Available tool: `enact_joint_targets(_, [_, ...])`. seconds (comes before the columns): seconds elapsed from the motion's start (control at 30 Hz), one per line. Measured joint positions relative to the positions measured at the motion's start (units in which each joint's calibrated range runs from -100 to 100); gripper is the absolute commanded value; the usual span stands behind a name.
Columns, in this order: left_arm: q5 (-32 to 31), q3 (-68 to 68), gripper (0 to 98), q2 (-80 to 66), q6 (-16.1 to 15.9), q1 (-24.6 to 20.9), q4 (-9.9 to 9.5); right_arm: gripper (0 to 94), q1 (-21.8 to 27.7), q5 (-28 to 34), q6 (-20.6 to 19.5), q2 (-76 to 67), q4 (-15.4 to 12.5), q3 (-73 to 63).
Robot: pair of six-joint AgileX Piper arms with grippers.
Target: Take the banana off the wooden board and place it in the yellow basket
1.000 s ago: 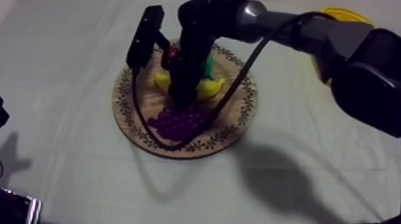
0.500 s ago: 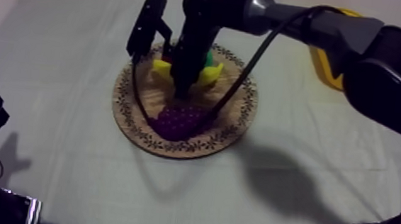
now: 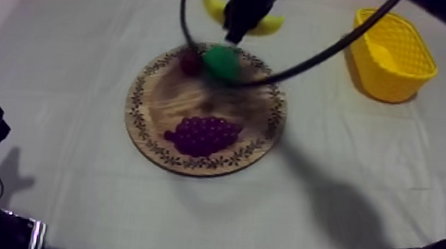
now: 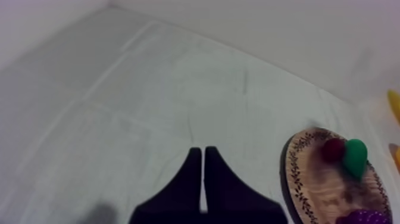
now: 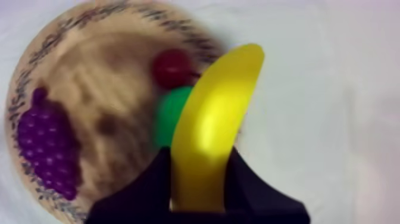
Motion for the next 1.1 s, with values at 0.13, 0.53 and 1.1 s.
enact_joint_targets(0.13, [0.0, 0.0, 0.1, 0.0, 0.0, 0.0, 0.0, 4.4, 3.03, -3.32, -2.68, -3.96, 2.25, 0.0])
enact_joint_targets(0.53, [0.0, 0.0, 0.1, 0.0, 0.0, 0.0, 0.0, 4.3, 13.44, -14.42, -12.37, -9.45, 10.68, 5.25])
enact_joint_targets(1.1, [0.0, 0.0, 0.1, 0.0, 0.0, 0.0, 0.0, 4.1, 24.49, -19.27, -19.07, -9.26, 16.36, 16.33])
